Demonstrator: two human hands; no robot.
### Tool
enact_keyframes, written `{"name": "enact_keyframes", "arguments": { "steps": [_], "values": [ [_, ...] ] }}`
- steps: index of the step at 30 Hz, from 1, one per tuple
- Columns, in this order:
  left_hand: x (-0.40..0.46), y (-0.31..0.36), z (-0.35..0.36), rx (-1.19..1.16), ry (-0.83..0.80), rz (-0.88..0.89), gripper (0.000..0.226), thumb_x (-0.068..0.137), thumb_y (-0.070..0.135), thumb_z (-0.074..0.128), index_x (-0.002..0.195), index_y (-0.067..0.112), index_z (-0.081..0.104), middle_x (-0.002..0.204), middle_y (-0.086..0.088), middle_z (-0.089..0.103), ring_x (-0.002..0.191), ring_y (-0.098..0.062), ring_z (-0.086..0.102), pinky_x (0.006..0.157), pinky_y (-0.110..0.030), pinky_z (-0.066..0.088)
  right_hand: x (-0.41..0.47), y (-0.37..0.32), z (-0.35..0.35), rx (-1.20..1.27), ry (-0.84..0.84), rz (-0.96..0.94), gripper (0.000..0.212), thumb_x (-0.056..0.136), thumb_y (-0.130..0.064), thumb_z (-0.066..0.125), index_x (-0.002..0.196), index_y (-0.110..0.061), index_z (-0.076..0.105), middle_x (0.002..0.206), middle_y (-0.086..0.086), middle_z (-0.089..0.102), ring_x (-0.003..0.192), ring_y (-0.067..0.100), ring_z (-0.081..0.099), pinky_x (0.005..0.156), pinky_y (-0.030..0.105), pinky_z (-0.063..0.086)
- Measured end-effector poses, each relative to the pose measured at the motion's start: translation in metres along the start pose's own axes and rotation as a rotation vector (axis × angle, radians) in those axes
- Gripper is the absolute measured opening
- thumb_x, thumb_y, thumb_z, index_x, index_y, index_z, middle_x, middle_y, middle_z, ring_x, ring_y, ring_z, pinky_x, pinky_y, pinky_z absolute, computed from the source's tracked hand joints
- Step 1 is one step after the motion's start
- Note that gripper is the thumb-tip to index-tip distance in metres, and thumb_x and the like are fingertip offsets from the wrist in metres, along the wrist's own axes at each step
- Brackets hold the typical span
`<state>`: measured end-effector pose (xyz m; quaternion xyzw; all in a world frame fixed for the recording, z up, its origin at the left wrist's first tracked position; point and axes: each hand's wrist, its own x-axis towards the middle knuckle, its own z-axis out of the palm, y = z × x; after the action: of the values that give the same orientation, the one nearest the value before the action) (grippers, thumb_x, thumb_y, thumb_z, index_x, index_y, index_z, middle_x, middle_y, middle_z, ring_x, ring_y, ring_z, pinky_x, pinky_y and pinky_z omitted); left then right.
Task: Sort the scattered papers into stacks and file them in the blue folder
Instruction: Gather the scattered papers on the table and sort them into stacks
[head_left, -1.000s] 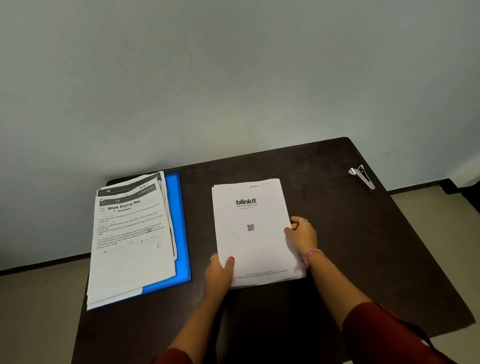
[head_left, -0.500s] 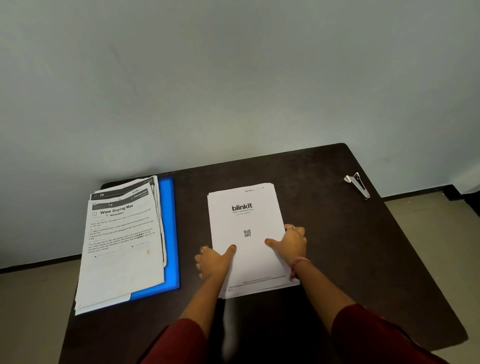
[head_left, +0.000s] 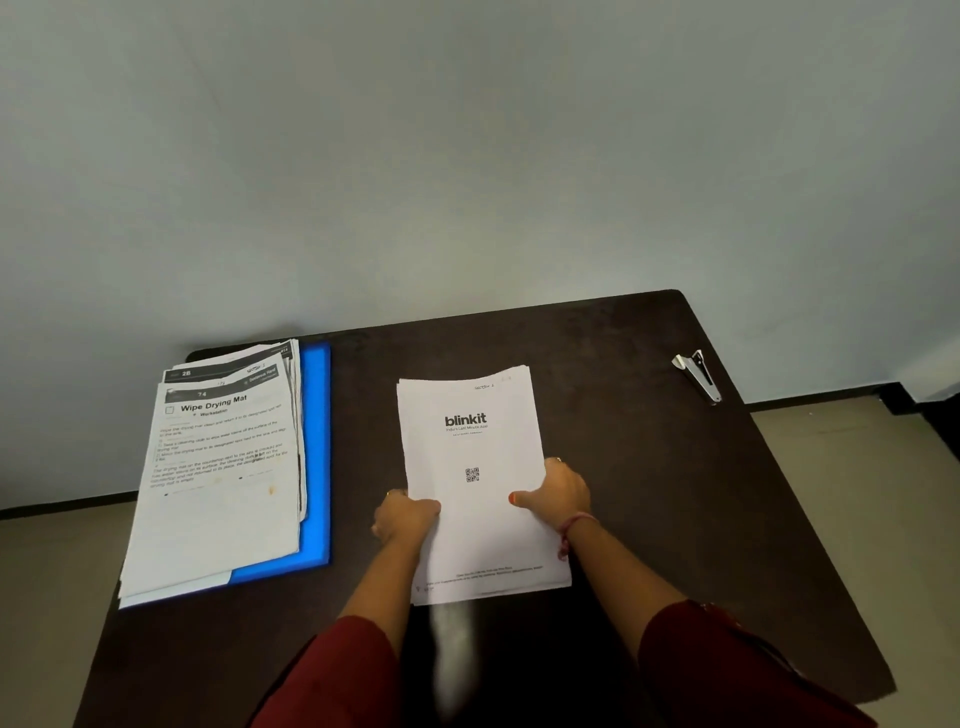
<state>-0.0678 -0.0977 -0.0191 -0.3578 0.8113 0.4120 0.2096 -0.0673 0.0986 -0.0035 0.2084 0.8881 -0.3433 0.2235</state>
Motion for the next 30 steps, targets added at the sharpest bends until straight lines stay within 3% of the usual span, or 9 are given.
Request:
{"name": "enact_keyframes", "arguments": {
  "steps": [2,5,9,13,17,19,23,26,30],
  "values": [
    [-0.010,0.002,0.003,-0.086,-0.003,0.046,0.016,0.083,0.006,0.062,0.096,0.009,0.053,0.106,-0.012,0.060,0.096,-0.028,0.057,0.083,-0.034,0.049,-0.003,0.004,-0.003,0.066,-0.013,-0.029,0.042,0.075,-0.025,0.078,0.108,-0.007,0.059,0.116,0.008,0.064,0.101,0.025,0.061,0.075,0.027,0.047],
    [-0.027,0.004,0.010,-0.204,0.003,0.133,0.014,0.088,0.004,0.060,0.095,0.008,0.050,0.100,-0.008,0.057,0.091,-0.025,0.054,0.086,-0.035,0.048,-0.009,0.009,-0.008,0.193,0.027,-0.027,0.030,0.072,-0.011,0.079,0.090,-0.009,0.055,0.109,0.011,0.066,0.086,0.018,0.057,0.070,0.026,0.048],
    [-0.052,0.007,0.013,-0.361,0.065,0.276,0.012,0.092,0.008,0.059,0.098,0.007,0.049,0.091,-0.002,0.056,0.090,-0.023,0.056,0.079,-0.031,0.045,-0.021,0.004,-0.025,0.404,0.108,-0.084,0.041,0.075,-0.004,0.077,0.107,-0.008,0.051,0.107,0.003,0.061,0.089,0.013,0.055,0.070,0.016,0.043],
    [-0.079,0.026,0.009,-0.541,0.148,0.501,0.017,0.091,0.009,0.062,0.102,0.010,0.048,0.094,0.002,0.059,0.089,-0.015,0.058,0.085,-0.033,0.048,-0.028,-0.008,-0.051,0.497,0.251,-0.210,0.048,0.075,-0.008,0.077,0.116,-0.007,0.051,0.110,0.002,0.058,0.096,0.015,0.055,0.080,0.022,0.043],
    [-0.096,0.048,0.002,-0.663,0.170,0.653,0.028,0.090,0.007,0.063,0.094,0.028,0.045,0.093,0.010,0.061,0.082,0.005,0.060,0.079,-0.016,0.050,-0.031,-0.022,-0.075,0.588,0.375,-0.344,0.042,0.074,-0.006,0.077,0.110,-0.007,0.055,0.100,-0.003,0.059,0.091,0.013,0.057,0.081,0.024,0.046],
    [-0.097,0.055,0.000,-0.676,0.174,0.706,0.030,0.088,0.005,0.065,0.094,0.028,0.045,0.092,0.010,0.061,0.080,0.010,0.060,0.077,-0.011,0.049,-0.029,-0.024,-0.082,0.625,0.406,-0.399,0.041,0.074,-0.006,0.077,0.110,-0.007,0.056,0.101,-0.001,0.062,0.093,0.015,0.061,0.082,0.024,0.048],
    [-0.089,0.056,-0.001,-0.673,0.130,0.696,0.034,0.086,0.003,0.067,0.097,0.028,0.047,0.099,0.007,0.063,0.089,0.004,0.062,0.087,-0.023,0.050,-0.023,-0.016,-0.081,0.632,0.404,-0.411,0.044,0.075,-0.008,0.078,0.112,-0.007,0.054,0.111,0.009,0.063,0.101,0.022,0.062,0.090,0.033,0.051],
    [-0.087,0.050,-0.001,-0.695,0.149,0.672,0.041,0.083,0.003,0.070,0.101,0.032,0.047,0.107,0.003,0.062,0.101,-0.011,0.062,0.094,-0.036,0.049,-0.023,-0.004,-0.076,0.637,0.369,-0.416,0.042,0.076,-0.007,0.078,0.108,-0.014,0.051,0.108,0.004,0.062,0.099,0.017,0.061,0.082,0.019,0.049],
    [-0.092,0.052,0.003,-0.712,0.148,0.659,0.046,0.081,0.006,0.073,0.109,0.032,0.047,0.110,0.008,0.060,0.102,-0.004,0.059,0.095,-0.032,0.047,-0.024,0.004,-0.075,0.653,0.378,-0.433,0.045,0.080,-0.011,0.075,0.116,-0.015,0.048,0.110,-0.001,0.057,0.100,0.011,0.054,0.083,0.010,0.044]
  ]
}}
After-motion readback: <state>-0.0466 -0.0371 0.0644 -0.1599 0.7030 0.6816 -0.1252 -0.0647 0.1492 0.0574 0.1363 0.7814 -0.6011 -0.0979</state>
